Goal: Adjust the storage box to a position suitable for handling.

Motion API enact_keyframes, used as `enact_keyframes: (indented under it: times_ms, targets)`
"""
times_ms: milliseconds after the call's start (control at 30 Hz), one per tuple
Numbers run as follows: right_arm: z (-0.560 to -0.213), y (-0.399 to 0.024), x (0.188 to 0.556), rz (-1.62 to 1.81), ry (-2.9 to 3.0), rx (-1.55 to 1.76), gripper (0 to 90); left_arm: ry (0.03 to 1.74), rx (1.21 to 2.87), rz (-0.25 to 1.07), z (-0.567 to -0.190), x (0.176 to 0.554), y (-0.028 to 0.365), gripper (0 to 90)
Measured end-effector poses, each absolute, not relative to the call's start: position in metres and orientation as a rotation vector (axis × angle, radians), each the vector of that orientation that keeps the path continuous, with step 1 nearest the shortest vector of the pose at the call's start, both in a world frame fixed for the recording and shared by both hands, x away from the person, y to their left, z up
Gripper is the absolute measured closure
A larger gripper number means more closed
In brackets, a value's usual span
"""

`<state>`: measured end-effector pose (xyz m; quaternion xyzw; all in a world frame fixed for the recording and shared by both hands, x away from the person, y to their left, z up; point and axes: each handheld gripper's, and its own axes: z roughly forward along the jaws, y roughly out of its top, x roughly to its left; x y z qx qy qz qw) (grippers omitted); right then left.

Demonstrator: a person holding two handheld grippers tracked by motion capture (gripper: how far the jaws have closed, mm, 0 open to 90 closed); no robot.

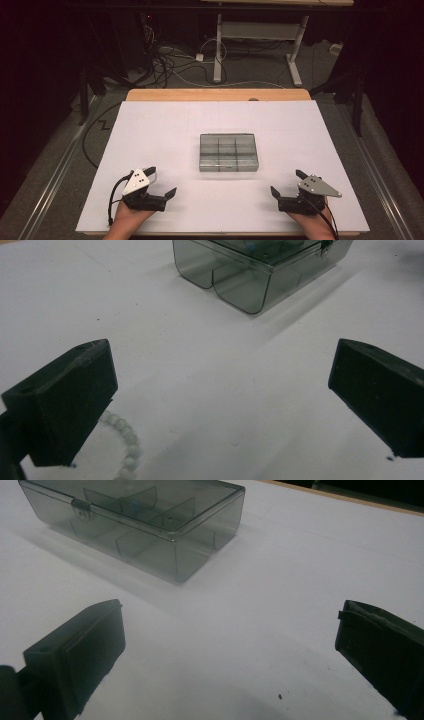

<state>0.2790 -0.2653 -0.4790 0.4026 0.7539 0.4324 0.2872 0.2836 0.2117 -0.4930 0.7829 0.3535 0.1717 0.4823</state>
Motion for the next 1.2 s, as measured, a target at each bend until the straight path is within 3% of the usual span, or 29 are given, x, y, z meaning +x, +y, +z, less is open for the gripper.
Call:
enact_keyframes:
  times_ms: [267, 567, 900, 1067, 1200]
  targets:
    - [-0.478, -0.268, 0.279, 1.178, 2.007, 1.09, 0.7, 0.877, 1.913, 0.405, -0.492, 0.286, 0.212, 0.0]
    - [-0.474, -0.269, 0.277, 1.187, 2.009, 1.089, 0.8, 0.901, 1.961, 0.48, -0.481, 0.287, 0.219, 0.0]
    - [-0.469, -0.267, 0.275, 1.206, 2.019, 1.073, 1.1, 1.034, 2.003, 0.43, -0.479, 0.299, 0.261, 18.2]
    - [-0.47, -0.267, 0.275, 1.189, 2.032, 1.074, 1.1, 1.052, 2.011, 0.377, -0.481, 0.301, 0.272, 35.3]
    - [-0.471, -0.267, 0.275, 1.19, 2.035, 1.084, 1.3, 1.037, 2.048, 0.365, -0.483, 0.301, 0.265, 43.6]
